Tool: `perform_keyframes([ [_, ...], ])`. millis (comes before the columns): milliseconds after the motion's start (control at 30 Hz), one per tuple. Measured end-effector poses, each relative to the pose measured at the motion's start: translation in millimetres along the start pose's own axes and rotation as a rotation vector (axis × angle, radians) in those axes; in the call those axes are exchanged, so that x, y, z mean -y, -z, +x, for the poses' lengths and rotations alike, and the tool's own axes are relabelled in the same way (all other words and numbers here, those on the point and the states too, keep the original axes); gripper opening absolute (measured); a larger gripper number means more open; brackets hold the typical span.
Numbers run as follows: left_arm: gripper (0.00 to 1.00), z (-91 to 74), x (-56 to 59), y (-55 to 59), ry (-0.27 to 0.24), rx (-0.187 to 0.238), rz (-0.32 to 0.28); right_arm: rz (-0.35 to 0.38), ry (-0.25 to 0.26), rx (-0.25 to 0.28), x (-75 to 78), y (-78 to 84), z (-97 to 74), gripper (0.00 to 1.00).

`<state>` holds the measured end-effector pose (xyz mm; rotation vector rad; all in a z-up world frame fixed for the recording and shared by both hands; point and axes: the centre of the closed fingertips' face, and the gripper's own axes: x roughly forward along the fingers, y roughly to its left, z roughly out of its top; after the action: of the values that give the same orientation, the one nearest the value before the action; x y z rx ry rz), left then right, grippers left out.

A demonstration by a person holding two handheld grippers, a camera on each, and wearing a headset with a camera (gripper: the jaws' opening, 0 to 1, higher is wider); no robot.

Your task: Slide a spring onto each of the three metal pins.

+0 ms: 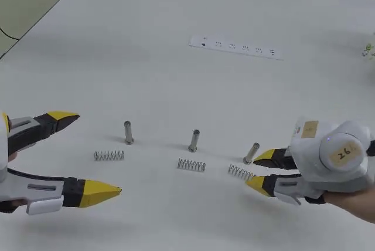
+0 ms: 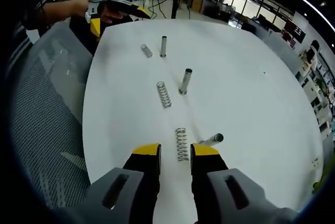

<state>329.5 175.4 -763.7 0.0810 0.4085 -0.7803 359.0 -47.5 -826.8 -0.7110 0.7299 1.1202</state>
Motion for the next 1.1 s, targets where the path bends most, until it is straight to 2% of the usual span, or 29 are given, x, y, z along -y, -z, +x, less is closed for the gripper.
perform_keyframes([
  [367,0.94,-3.3,0.0,2.9,-0.005,0.000,-0.007,-0.019,-0.018,-0.065,8.0,13.4,15.6,0.12],
  [700,0.94,-1.5,0.2,5.7,0.001,-0.007,-0.007,-0.013,-0.032,-0.101,8.0,25.3,23.1,0.10],
  [1100,0.94,-1.1,-2.0,6.8,-0.001,-0.009,-0.009,-0.028,-0.050,-0.110,8.1,23.1,27.4,0.08],
])
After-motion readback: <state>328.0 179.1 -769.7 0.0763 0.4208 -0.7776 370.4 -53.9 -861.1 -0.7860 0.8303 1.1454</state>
